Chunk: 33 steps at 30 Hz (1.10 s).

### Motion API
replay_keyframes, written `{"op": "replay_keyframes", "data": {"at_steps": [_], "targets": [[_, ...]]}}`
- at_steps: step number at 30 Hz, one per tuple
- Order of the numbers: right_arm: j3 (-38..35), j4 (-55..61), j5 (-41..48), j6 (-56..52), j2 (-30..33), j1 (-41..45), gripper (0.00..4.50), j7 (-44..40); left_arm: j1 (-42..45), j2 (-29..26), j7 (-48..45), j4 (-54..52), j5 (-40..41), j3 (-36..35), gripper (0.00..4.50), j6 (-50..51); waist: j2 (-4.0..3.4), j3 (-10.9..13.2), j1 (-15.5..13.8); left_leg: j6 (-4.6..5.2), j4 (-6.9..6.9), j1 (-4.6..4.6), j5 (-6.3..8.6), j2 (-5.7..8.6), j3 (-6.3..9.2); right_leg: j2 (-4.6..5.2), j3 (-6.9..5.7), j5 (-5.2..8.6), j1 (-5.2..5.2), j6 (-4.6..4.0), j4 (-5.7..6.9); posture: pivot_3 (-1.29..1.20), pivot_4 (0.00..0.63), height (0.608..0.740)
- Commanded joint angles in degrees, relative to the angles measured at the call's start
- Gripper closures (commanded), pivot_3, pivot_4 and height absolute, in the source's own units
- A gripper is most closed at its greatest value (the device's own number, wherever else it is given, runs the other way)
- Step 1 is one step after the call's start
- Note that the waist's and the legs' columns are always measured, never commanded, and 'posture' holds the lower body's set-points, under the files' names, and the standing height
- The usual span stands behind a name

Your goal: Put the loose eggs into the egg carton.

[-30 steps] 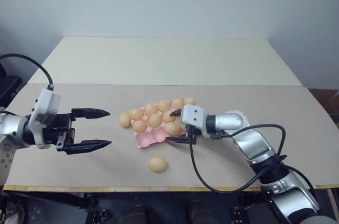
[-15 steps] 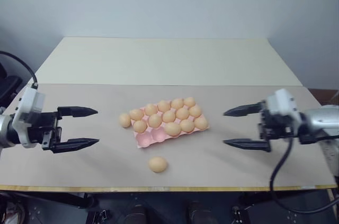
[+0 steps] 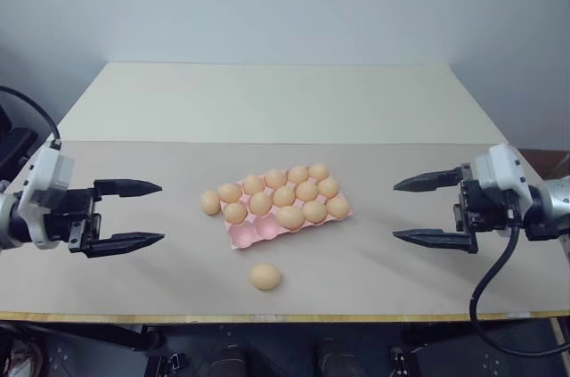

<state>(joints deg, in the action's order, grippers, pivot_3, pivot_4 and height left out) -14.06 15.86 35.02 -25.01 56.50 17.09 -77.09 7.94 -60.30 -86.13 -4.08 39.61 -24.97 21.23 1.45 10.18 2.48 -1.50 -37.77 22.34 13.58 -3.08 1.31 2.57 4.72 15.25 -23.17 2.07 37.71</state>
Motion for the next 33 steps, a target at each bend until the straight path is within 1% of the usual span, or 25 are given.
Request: {"op": "replay_keyframes", "data": {"at_steps": [1,3,4,6,9,13,15,22,23,27,33], "targets": [[-0.5,2.1,1.2,0.5,0.0,0.8,0.05,0.8,0.1,-0.5,1.6,-0.3,-0.9,-1.3,0.0,-0.7,0.0,0.0,0.0,0.0,0.0,0.0,0.0,0.0,0.0,0.0,0.0,0.0,0.0,0.0,0.0,0.0,0.15,0.74],[-0.5,2.8,1.9,0.1,-0.2,0.8,0.05,1.1,1.1,-0.1,5.4,2.0,-3.5,-0.5,0.0,-0.9,0.0,0.0,0.0,0.0,0.0,0.0,0.0,0.0,0.01,0.0,0.0,0.0,0.0,0.0,0.0,0.0,0.15,0.74],[-0.4,3.1,2.0,0.1,-0.2,0.9,0.05,1.3,2.1,0.6,8.7,4.2,-6.4,0.6,0.0,-2.3,0.0,0.0,0.0,0.0,0.0,0.0,0.0,0.0,0.01,0.0,0.0,0.0,0.0,0.0,0.0,0.0,0.15,0.74],[-0.3,3.3,2.1,0.1,-0.3,1.1,0.05,1.7,3.7,1.3,11.1,7.2,-8.6,1.9,0.0,-3.2,0.0,0.0,0.0,0.0,0.0,-0.03,0.0,0.01,0.01,0.0,0.0,0.0,0.01,0.0,0.02,0.0,0.15,0.74],[0.1,3.4,2.2,0.2,-0.7,1.6,0.05,2.0,5.9,2.8,11.6,10.1,-10.1,4.3,0.0,-4.2,0.0,0.0,0.0,0.0,0.0,0.0,0.0,0.01,0.01,0.0,0.0,-0.01,0.01,0.0,0.0,0.0,0.15,0.74],[0.9,3.8,2.5,0.5,-1.2,2.5,0.05,2.7,10.1,6.7,12.2,15.5,-14.7,10.0,0.0,-9.8,0.0,0.0,-0.2,0.0,0.0,0.04,0.0,0.02,0.01,0.0,-0.01,-0.01,-0.01,0.0,-0.01,0.0,0.15,0.74],[1.2,4.1,2.6,0.5,-1.4,2.8,0.05,2.9,13.8,9.5,14.0,19.9,-17.3,13.0,0.0,-11.6,0.0,0.0,-0.5,0.0,-0.01,0.03,0.0,0.03,0.02,0.0,-0.01,-0.02,0.01,-0.01,0.01,0.0,0.15,0.74],[1.0,5.5,2.9,0.3,-1.4,2.5,0.05,3.4,24.2,16.8,13.5,35.1,-24.8,21.4,0.0,-20.2,0.01,0.0,-1.0,0.0,-0.04,0.1,0.0,0.05,0.04,0.01,-0.02,-0.03,0.0,0.01,-0.03,0.0,0.15,0.74],[0.9,5.8,3.0,0.2,-1.4,2.3,0.05,3.5,25.1,17.3,13.4,36.8,-25.5,22.0,0.0,-21.2,0.02,0.0,-1.0,0.0,-0.04,0.1,0.0,0.06,0.04,0.01,-0.02,-0.04,-0.01,0.01,-0.02,0.0,0.15,0.74],[1.0,6.6,2.7,-0.7,-3.5,3.3,0.05,8.9,29.1,20.4,14.5,44.4,-27.8,23.4,0.0,-25.0,0.03,0.0,-0.9,0.0,-0.05,0.09,0.0,0.06,0.06,0.0,-0.02,-0.04,0.0,0.01,0.02,0.0,0.15,0.74],[0.3,7.8,3.4,-0.8,-4.1,2.5,0.05,11.0,33.1,23.4,14.9,52.3,-30.7,24.6,0.0,-29.0,0.03,0.0,-1.1,0.01,-0.07,0.11,0.0,0.08,0.07,0.0,-0.02,-0.04,0.0,0.02,0.02,0.0,0.15,0.74]]}}
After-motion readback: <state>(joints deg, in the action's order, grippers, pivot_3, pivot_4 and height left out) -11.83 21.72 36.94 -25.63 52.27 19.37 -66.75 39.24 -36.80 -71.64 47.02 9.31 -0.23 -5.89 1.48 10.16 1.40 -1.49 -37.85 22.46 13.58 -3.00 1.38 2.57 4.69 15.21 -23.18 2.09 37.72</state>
